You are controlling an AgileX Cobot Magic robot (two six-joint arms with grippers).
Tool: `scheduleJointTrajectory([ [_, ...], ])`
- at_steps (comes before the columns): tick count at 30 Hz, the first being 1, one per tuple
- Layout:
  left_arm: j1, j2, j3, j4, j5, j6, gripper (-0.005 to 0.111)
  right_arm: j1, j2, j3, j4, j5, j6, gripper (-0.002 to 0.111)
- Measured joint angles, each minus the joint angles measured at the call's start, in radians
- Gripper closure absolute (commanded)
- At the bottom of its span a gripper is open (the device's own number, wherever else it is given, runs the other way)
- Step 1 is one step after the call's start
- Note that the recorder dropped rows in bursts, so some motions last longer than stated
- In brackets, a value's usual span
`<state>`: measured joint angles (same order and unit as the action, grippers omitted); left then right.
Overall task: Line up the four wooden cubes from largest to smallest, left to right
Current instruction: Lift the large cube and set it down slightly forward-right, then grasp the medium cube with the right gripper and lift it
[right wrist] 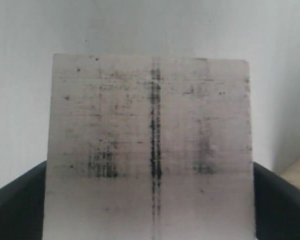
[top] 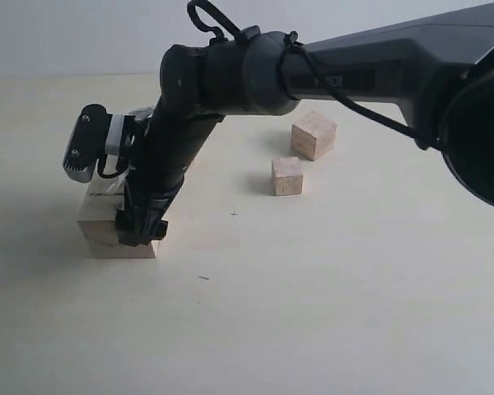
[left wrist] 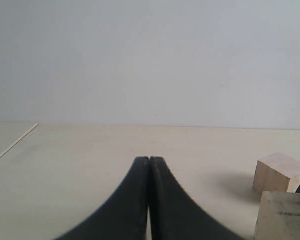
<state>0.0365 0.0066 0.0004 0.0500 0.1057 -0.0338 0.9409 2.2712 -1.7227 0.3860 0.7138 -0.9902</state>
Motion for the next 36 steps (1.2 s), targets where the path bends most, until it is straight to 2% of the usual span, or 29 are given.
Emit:
scheduleJointTrajectory([
  [2, 0.000, 0.000, 0.000, 0.000, 0.000, 0.000, 0.104, 0.000, -0.010, 0.000, -0.002, -0.002, 0.011, 0.003],
  [7, 0.000, 0.000, 0.000, 0.000, 0.000, 0.000, 0.104, 0.000, -0.038, 0.000, -0.002, -0.008, 0.019, 0.003],
  [13, 0.000, 0.000, 0.000, 0.000, 0.000, 0.000, 0.104, 0.000, -0.131, 0.000, -0.102, -0.010, 0.049, 0.003],
  [20, 0.000, 0.000, 0.000, 0.000, 0.000, 0.000, 0.104, -0.015, -0.398, -0.005, -0.394, -0.024, 0.361, 0.003],
  [25, 0.000, 0.000, 0.000, 0.000, 0.000, 0.000, 0.104, -0.105, -0.487, -0.008, -0.434, -0.029, 0.574, 0.003],
  [30, 0.000, 0.000, 0.000, 0.000, 0.000, 0.000, 0.104, -0.167, -0.432, -0.008, -0.441, -0.031, 0.854, 0.003],
  [36, 0.000, 0.000, 0.000, 0.000, 0.000, 0.000, 0.104, -0.158, -0.250, -0.008, -0.417, -0.114, 0.939, 0.003],
])
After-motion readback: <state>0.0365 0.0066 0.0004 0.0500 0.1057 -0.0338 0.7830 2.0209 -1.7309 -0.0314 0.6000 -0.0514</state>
